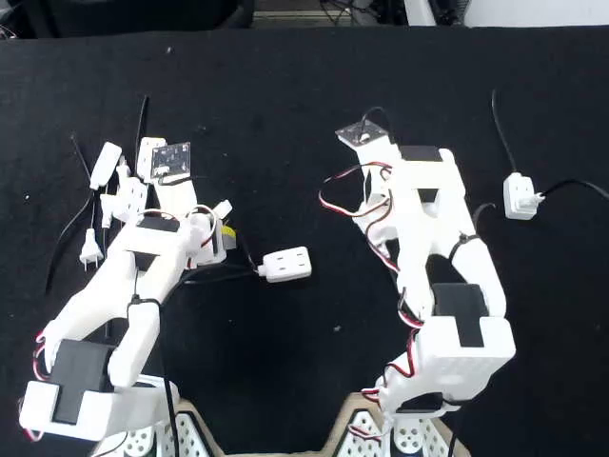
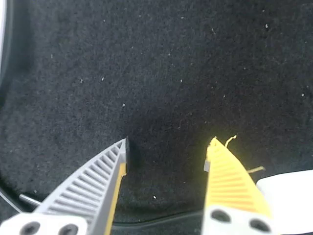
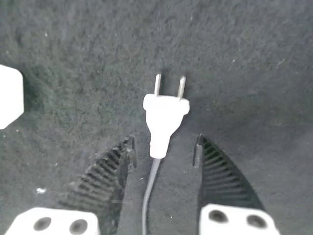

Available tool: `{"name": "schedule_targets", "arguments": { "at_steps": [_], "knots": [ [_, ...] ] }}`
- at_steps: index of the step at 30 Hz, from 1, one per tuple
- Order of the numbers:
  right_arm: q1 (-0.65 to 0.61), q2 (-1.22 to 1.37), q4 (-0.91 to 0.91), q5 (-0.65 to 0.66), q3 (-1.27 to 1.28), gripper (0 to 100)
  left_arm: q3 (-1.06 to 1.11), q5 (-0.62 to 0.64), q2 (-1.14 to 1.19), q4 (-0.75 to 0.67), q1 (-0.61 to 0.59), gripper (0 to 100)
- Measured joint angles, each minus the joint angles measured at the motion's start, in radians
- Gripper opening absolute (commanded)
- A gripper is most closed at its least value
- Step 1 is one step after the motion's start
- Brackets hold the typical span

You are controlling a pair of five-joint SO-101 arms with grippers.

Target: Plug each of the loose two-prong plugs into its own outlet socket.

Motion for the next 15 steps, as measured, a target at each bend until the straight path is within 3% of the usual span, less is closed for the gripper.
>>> {"name": "schedule_targets", "arguments": {
  "at_steps": [6, 15],
  "knots": [
    [0.0, -0.064, -0.147, -0.002, 0.16, 18.5, 0.0, 0.0, 0.0, 0.0, 0.0, 26],
    [0.0, -0.081, -0.109, -0.002, 0.13, 18.5, 0.0, 0.0, 0.0, 0.0, 0.0, 26]
  ]
}}
